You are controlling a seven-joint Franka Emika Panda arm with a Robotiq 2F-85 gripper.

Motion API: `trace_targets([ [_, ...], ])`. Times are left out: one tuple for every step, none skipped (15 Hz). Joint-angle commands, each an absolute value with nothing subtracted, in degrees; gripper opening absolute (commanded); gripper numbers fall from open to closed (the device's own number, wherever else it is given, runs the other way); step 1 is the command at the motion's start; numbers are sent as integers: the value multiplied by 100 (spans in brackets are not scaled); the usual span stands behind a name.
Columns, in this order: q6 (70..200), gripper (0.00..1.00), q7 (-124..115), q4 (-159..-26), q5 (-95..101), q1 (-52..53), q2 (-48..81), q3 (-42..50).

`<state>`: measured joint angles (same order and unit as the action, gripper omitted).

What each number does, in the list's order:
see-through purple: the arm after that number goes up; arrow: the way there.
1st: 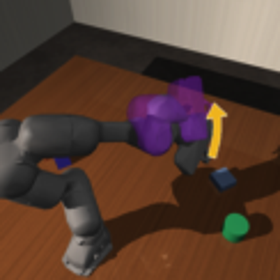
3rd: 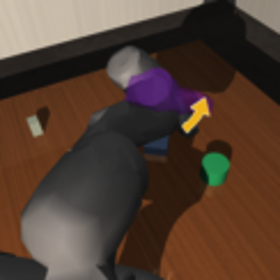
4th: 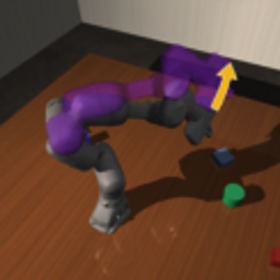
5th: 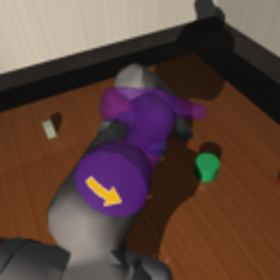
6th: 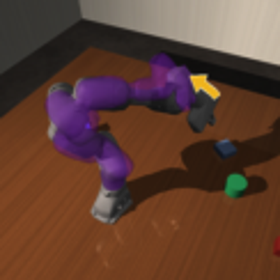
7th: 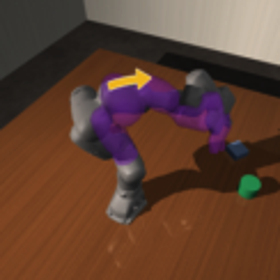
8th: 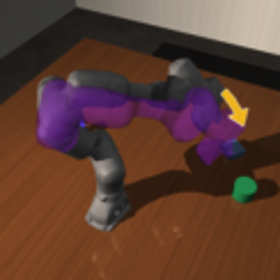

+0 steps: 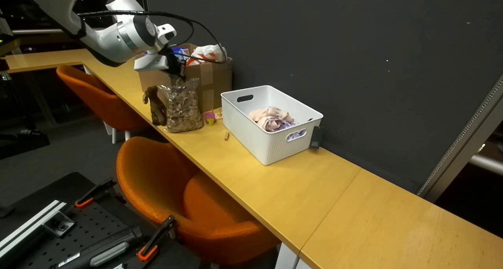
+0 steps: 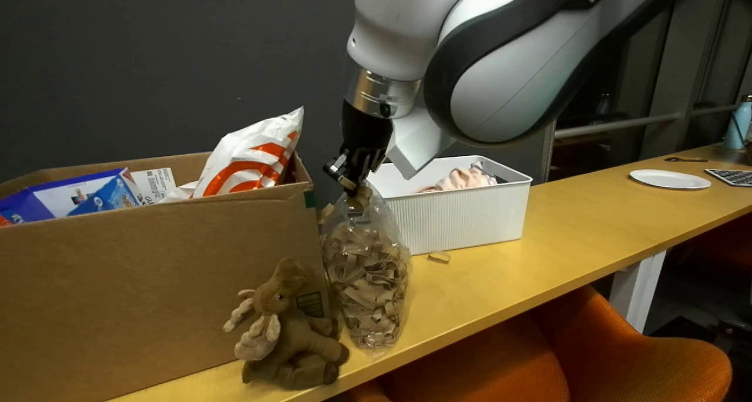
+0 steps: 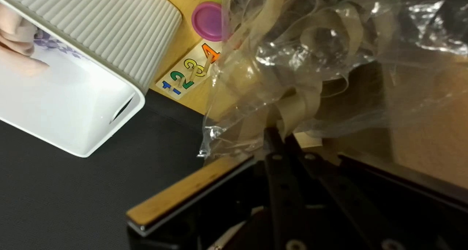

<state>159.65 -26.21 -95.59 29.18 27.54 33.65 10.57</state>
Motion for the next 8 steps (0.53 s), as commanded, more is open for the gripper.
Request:
trace_targets([
  [16043,1,-2551,-9403,2980,2828,3439,1136],
  [16052,28,-2557,-9430,2988,2842,3414,1144],
  [16052,29,-2572,-9454,2990,2857,3378,1149],
  [16074,35,-2594,-9489,3001,2878,3345,1161],
  [16079,42,-2613,-9541,3013,2902,3301,1177],
  [16093,50,-2639,-9590,3020,2919,3264,1198],
  [16118,57,-2643,-9639,3015,2916,3224,1201],
  [16141,65,-2669,-9685,3019,2921,3180,1223],
])
